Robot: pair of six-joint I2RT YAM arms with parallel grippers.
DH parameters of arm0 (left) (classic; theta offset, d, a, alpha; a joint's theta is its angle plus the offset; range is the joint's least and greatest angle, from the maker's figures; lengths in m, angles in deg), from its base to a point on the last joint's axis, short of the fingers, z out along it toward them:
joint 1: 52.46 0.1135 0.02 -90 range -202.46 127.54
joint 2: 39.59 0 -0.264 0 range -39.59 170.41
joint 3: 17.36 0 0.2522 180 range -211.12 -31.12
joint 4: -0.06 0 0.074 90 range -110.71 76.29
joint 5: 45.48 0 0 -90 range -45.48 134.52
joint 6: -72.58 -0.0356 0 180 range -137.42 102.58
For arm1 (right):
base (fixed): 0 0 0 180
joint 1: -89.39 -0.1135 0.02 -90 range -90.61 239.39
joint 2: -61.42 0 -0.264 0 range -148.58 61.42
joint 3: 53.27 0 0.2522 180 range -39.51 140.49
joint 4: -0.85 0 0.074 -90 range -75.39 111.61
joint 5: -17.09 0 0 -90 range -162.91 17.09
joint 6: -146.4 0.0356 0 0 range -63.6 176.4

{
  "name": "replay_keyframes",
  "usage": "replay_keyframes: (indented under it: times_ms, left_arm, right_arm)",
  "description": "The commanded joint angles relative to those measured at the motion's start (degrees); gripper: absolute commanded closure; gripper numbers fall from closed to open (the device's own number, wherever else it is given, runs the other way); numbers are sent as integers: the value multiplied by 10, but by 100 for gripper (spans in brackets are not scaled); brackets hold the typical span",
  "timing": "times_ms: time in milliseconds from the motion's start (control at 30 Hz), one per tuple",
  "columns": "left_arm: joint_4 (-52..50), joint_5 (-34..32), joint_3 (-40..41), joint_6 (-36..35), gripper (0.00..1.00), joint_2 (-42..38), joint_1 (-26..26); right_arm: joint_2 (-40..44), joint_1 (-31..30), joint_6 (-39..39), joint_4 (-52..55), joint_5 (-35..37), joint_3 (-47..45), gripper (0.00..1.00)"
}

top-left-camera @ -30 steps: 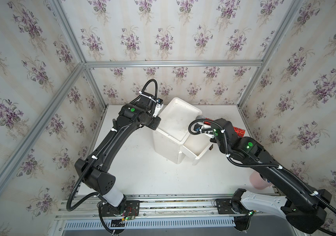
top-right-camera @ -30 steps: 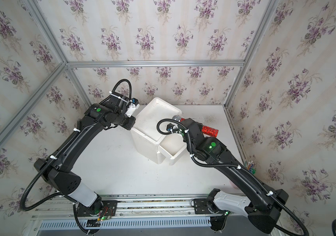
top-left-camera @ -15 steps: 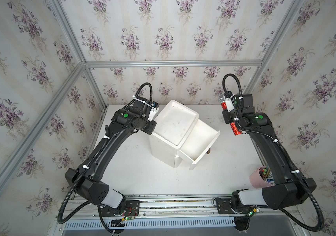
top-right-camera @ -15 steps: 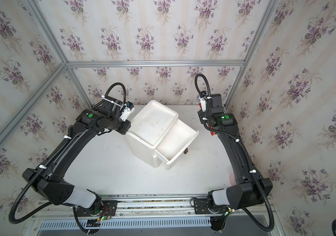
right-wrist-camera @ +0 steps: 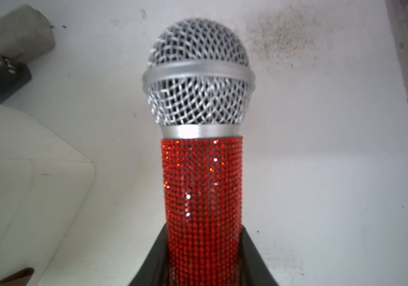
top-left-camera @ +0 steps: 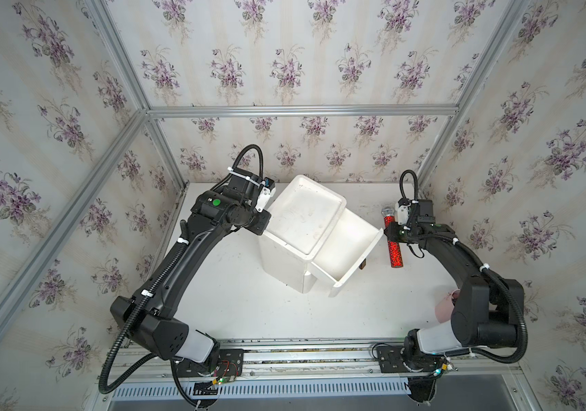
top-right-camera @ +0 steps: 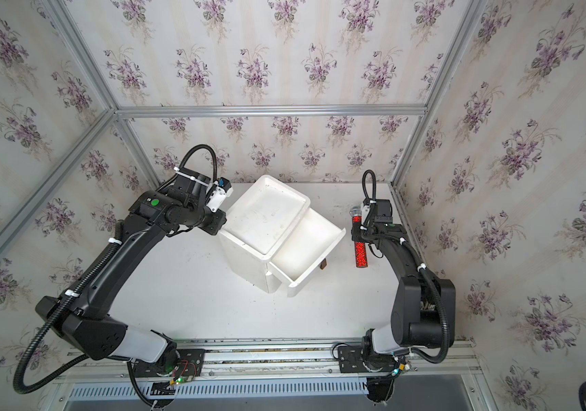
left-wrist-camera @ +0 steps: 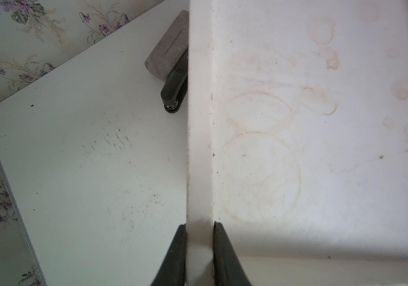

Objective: Take the microphone out of the drawer
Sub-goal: Place the microphone at the center of the board.

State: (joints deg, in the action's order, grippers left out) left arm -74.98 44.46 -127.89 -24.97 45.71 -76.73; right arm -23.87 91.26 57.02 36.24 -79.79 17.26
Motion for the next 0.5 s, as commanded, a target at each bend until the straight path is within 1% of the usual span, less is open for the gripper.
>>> replay_keyframes:
  times_ms: [0,100,233,433,467]
  left_arm:
    - [11,14,-3,-13,80,0,2]
    - [15,29,-3,-8,80,3,2]
    - [17,41,-4,-1,80,11,3]
    - [33,44,13,6,80,-1,2]
    - [37,43,16,6,80,-4,2]
  right_arm:
    - [-16,4,21,-55,2,-28,100]
    - [-41,10,25,-70,-10,-52,100]
    - [-78,11,25,-69,-1,-64,100]
    - [-87,11,32,-103,27,-93,100]
    - [-90,11,29,-100,33,-92,97]
